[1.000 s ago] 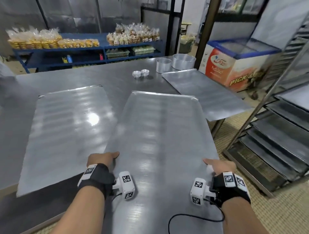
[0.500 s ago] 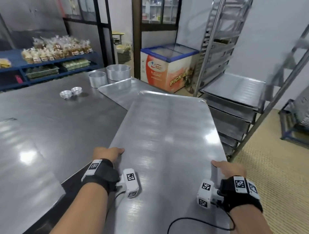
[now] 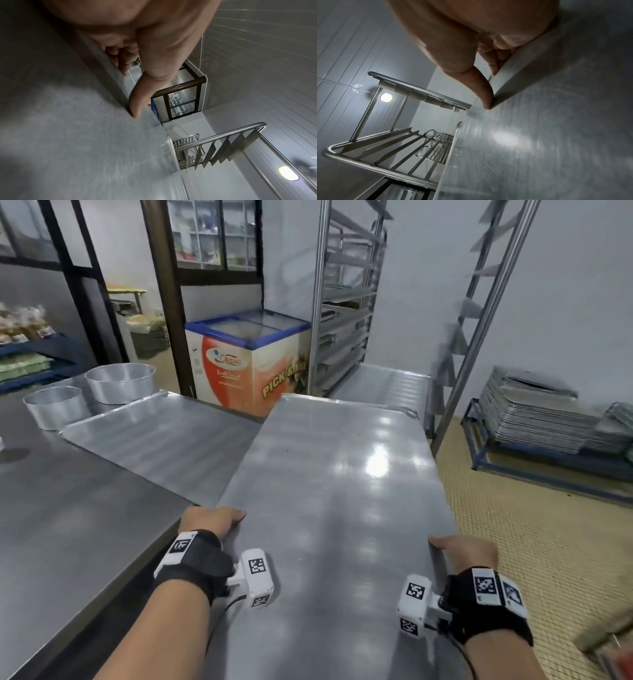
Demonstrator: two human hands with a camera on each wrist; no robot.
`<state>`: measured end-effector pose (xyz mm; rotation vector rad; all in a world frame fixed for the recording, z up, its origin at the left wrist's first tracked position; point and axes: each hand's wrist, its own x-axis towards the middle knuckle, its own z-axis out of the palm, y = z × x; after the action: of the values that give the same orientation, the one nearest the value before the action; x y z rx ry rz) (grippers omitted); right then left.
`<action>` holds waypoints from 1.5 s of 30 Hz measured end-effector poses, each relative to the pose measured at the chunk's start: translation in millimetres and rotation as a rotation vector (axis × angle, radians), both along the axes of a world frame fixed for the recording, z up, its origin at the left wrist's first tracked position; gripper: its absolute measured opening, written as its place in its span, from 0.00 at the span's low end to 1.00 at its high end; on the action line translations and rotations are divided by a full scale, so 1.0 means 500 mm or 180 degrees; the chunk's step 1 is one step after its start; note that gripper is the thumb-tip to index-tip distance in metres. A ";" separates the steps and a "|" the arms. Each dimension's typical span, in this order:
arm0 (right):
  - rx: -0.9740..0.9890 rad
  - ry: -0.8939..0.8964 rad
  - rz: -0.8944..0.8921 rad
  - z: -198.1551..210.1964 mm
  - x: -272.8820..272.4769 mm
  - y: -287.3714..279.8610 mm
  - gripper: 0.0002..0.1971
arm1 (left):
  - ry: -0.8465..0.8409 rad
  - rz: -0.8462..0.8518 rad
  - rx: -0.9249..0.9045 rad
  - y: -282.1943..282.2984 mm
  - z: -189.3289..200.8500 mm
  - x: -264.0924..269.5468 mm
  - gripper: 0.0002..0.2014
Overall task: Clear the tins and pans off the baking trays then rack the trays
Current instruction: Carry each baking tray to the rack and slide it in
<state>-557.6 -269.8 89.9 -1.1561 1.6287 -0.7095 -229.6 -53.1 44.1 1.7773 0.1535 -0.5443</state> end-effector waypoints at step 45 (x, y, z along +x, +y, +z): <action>0.0191 0.0149 -0.0976 -0.046 0.395 -0.643 0.20 | -0.0282 -0.1094 0.0840 -0.805 0.030 0.450 0.33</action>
<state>-360.0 -591.4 67.1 -0.8947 1.8770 -0.8252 -4.6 -455.4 59.0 2.0980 -0.1523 -0.7138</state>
